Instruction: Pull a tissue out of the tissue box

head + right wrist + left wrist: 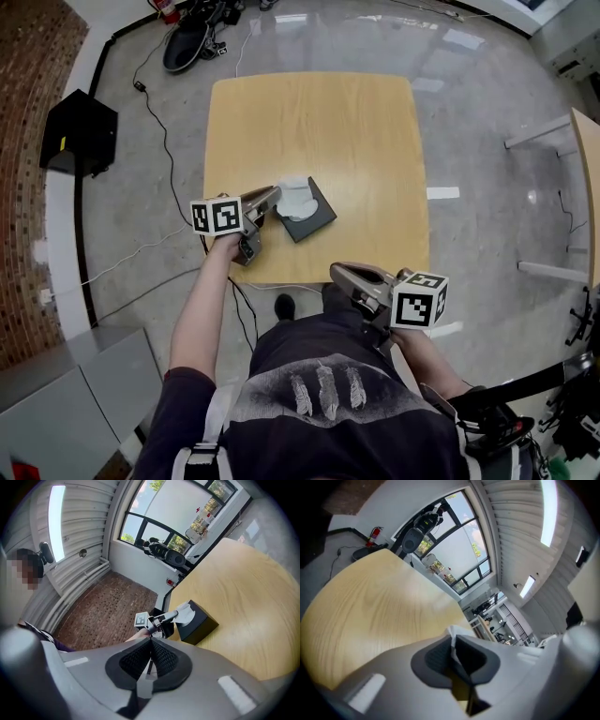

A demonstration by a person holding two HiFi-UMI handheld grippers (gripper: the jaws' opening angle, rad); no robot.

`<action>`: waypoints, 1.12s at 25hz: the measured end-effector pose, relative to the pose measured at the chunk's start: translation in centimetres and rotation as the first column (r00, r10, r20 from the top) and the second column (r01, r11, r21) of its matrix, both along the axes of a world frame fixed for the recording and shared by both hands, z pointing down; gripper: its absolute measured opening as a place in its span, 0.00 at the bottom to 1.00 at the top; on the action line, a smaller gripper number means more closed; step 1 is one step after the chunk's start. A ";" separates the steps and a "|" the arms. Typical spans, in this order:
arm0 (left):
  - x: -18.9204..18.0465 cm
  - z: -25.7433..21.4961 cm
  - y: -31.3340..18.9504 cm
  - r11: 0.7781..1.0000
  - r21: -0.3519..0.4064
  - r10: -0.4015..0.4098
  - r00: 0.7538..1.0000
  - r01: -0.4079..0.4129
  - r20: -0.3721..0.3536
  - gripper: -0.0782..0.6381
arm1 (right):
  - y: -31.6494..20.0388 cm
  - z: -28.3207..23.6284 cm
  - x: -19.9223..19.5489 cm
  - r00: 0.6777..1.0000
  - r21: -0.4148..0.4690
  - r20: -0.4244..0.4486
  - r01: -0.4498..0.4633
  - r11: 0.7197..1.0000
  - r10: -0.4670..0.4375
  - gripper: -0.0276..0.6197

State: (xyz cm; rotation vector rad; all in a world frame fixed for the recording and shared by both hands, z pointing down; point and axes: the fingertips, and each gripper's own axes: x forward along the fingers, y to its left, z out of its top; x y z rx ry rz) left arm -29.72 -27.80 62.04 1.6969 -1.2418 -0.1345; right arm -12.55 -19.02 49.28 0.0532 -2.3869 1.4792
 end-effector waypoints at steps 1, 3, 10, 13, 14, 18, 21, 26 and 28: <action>-0.3 -0.2 -0.1 1.000 0.017 -0.011 1.000 0.011 0.021 0.14 | -0.2 0.0 0.0 1.000 0.003 0.001 -0.001 1.000 0.001 0.02; -0.3 -0.3 0.0 0.999 0.034 -0.008 0.998 0.006 0.060 0.12 | -0.4 0.1 0.1 1.000 0.007 0.004 -0.003 1.000 0.003 0.02; -1.5 -4.6 0.2 0.980 0.175 -0.091 0.996 0.093 -0.022 0.12 | -0.7 0.1 -0.8 1.000 0.017 0.006 -0.001 1.000 0.001 0.02; -1.9 -7.6 0.3 0.967 0.234 -0.096 0.995 0.099 -0.025 0.12 | -0.9 -0.5 -1.2 1.000 0.030 0.006 0.003 1.000 -0.003 0.02; -2.1 -8.5 0.4 0.962 0.253 -0.098 0.995 0.101 -0.025 0.12 | -0.9 -0.7 -1.4 1.000 0.037 0.009 0.004 0.999 -0.005 0.02; -5.3 -11.5 2.1 0.937 0.330 -0.114 0.993 0.113 -0.018 0.12 | -0.5 -1.3 -4.7 0.999 0.087 0.043 -0.008 0.996 0.004 0.02; -6.9 -14.0 3.1 0.916 0.388 -0.113 0.994 0.102 0.007 0.12 | -0.4 -2.3 -6.8 0.999 0.141 0.051 -0.025 0.990 0.018 0.02; -5.5 -18.1 4.9 0.886 0.449 -0.149 0.988 0.120 0.031 0.12 | -0.6 -5.5 -5.8 0.997 0.203 0.073 -0.038 0.978 0.023 0.02; -4.3 -19.5 6.2 0.875 0.473 -0.149 0.988 0.109 0.048 0.12 | 0.3 -6.5 -5.1 0.996 0.224 0.080 -0.047 0.974 0.029 0.02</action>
